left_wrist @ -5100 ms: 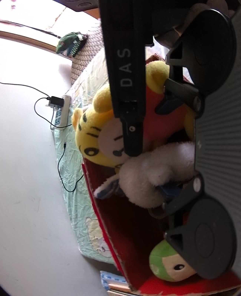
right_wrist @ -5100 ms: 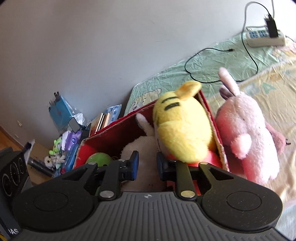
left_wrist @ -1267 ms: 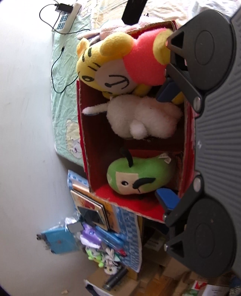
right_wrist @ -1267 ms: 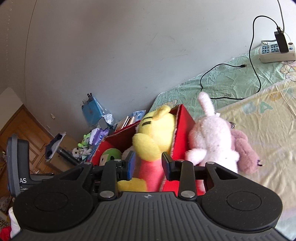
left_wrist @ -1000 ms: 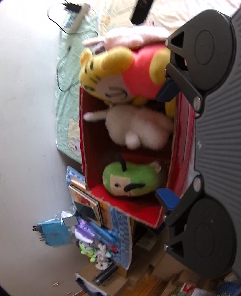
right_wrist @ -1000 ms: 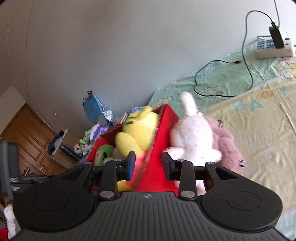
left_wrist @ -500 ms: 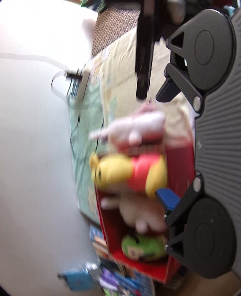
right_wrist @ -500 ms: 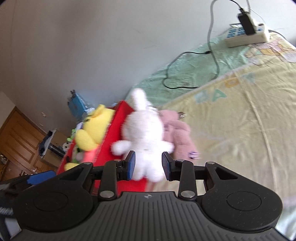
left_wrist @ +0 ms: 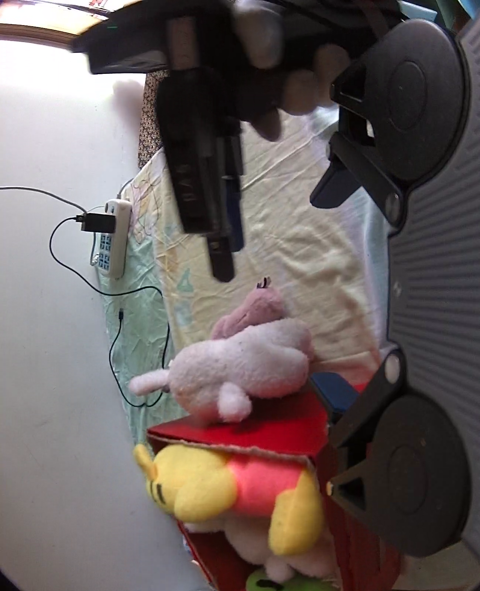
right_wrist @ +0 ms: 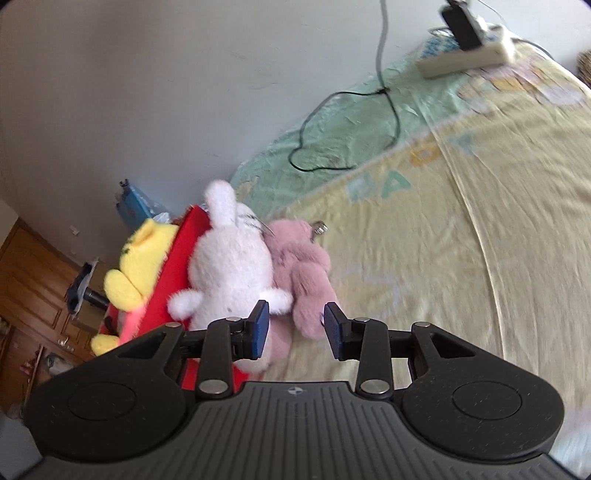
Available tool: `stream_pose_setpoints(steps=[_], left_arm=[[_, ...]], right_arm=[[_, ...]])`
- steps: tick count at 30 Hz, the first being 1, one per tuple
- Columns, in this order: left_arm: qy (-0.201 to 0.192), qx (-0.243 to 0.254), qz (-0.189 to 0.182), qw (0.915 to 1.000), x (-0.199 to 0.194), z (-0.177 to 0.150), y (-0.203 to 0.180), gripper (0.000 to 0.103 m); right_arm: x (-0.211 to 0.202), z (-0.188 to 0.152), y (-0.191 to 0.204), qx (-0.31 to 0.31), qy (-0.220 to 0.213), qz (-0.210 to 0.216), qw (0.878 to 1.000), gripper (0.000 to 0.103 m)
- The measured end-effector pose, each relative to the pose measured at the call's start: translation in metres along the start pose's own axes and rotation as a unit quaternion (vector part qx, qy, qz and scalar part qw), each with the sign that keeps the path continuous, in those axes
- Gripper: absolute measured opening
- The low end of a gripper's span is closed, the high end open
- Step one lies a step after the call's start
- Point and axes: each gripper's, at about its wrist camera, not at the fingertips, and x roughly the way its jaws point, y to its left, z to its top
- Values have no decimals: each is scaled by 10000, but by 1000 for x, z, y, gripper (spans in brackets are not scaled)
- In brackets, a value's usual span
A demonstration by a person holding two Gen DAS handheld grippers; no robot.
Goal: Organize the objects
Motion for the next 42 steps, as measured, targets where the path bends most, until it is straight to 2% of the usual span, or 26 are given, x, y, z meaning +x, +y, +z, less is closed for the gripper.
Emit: stream_pose_setpoints(steps=[3,5,8,12,13,15,20,24,27,37,42], left_arm=[[81,52,-28,9999,9,-5,-2,95],[153,38,-63,9999,15,-9,-1,95],[237,92,-27,9997,21,-15,-2,95],[322,113,-37,9994,25,-21,-1,95],[332,120,-37,9994,25,-22,-1,95],[351,129,-26,9993,24,-23,1,95],[360,166,-49,9992,24,-23,2,96],[325,252,-13,9992,23,-23,1,96],[296,233,-79,9993,21,-21,2,96],[149,23,-580,9982,9,-6,9,96],[262,-121,-952,9950,16,-2,8,96]], right_arm=[[10,11,6,-273,149,39,9995,46],[16,13,7,-294,179,3,9994,46],[25,16,10,-144,363,380,9985,46],[41,22,23,-138,449,556,9973,48],[46,24,26,-95,470,552,9973,49],[56,26,31,-17,506,452,9977,59],[80,16,39,-93,779,257,9966,63],[78,13,26,287,772,528,9952,51],[70,13,15,565,788,703,9928,47],[31,-7,-19,1155,823,979,9850,45],[10,-23,-43,1681,786,1088,9766,46]])
